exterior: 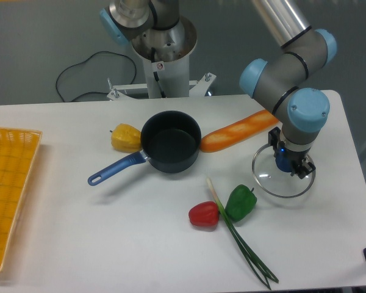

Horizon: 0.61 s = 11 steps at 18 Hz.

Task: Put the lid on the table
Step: 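Lower the glass lid onto the table beside the green pepper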

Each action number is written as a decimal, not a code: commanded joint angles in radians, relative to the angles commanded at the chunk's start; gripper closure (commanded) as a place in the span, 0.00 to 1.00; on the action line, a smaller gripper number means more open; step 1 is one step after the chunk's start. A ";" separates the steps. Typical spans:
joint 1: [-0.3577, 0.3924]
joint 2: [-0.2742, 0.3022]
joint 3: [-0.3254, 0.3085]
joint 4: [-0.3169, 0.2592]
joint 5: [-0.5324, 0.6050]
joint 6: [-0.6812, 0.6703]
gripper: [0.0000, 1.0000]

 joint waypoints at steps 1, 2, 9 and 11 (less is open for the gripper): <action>0.000 -0.006 -0.002 0.011 0.000 0.002 0.41; 0.002 -0.011 -0.002 0.014 0.000 0.002 0.41; 0.000 -0.032 -0.002 0.014 -0.002 0.012 0.41; -0.005 -0.041 -0.002 0.015 -0.002 0.012 0.41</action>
